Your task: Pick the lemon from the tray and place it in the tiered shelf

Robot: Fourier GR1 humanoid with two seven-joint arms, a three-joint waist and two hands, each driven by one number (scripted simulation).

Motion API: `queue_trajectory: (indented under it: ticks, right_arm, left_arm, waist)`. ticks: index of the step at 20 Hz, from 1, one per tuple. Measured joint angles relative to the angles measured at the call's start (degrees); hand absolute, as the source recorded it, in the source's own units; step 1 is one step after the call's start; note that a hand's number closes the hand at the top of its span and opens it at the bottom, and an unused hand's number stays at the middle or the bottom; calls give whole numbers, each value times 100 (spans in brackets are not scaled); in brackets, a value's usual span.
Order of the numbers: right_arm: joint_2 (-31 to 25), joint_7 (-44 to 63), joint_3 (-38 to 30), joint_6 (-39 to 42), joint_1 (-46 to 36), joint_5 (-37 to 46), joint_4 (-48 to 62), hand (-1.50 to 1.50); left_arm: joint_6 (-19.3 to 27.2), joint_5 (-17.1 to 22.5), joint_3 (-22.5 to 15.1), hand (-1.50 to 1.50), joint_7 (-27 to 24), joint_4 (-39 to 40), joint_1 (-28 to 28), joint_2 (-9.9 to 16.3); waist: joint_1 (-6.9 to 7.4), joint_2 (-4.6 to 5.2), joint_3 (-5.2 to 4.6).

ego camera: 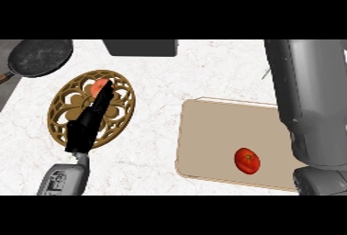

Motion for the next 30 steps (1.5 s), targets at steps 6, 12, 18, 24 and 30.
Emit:
queue_trajectory:
  ticks: [6, 12, 18, 24, 30]
  right_arm:
    - [-358, -164, -329, 138, -128, 208, 46, 150]
    - [-674, -355, -493, 229, -130, 259, 92, 150]
    - [-1163, -603, -616, 189, -174, 312, 564, 150]
    - [-1532, -829, -678, -156, -9, 438, 1222, 150]
    - [-1866, -1033, -740, -793, 95, 387, 1869, 150]
  left_arm:
    - [3, 16, 24, 0, -159, 76, 44, -19]
    - [43, -33, -9, 0, -43, 43, -1, -51]
    - [85, -85, -70, 0, -114, 30, 73, -109]
    - [84, -99, -17, 0, -49, 110, -124, -71]
    - [17, -67, -38, 0, 41, 15, -122, -64]
  waist:
    - [-6, 2, -1]
    - [-12, 1, 2]
    - [14, 11, 1]
    - [39, 30, 2]
    - [59, 35, 5]
